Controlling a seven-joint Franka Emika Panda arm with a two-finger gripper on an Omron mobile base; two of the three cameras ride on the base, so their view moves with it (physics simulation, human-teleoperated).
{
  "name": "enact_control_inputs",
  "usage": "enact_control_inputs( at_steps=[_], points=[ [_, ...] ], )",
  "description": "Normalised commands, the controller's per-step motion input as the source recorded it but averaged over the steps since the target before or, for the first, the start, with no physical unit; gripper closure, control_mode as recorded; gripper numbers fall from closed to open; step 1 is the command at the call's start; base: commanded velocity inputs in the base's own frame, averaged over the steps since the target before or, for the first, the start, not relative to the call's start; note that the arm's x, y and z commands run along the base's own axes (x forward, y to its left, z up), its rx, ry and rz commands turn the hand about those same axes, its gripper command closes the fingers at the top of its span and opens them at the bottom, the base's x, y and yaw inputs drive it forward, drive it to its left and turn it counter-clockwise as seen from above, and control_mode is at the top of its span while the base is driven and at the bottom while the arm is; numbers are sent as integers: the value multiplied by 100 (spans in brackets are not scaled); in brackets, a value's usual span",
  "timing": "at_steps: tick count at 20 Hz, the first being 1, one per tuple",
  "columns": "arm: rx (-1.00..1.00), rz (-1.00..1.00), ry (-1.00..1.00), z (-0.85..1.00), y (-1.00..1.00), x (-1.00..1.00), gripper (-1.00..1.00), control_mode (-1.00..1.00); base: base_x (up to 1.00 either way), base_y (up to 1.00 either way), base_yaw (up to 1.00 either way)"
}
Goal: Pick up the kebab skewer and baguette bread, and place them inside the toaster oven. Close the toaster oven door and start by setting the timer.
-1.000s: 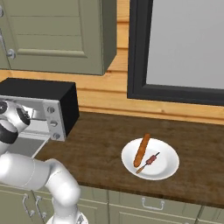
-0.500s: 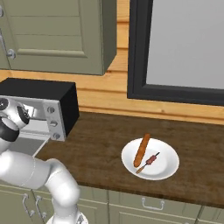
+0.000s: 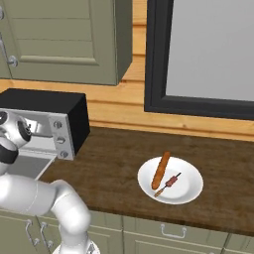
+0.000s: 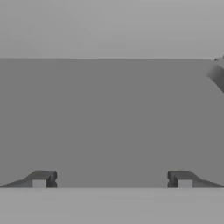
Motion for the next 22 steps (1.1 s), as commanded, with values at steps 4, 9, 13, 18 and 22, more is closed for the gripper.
enact_control_inputs(
  at_steps=[4, 9, 13, 18, 22],
  points=[
    [0, 0, 0, -57, 0, -52, -100, -100, 0, 0, 0],
    [1, 0, 3, -62, 2, -79, -100, -100, 0, 0, 0],
    [0, 0, 5, -53, 1, -71, -100, -100, 0, 0, 0],
    [0, 0, 6, -50, 2, -70, -100, -100, 0, 0, 0],
    [0, 0, 9, -53, 0, -72, -100, -100, 0, 0, 0]
  ],
)
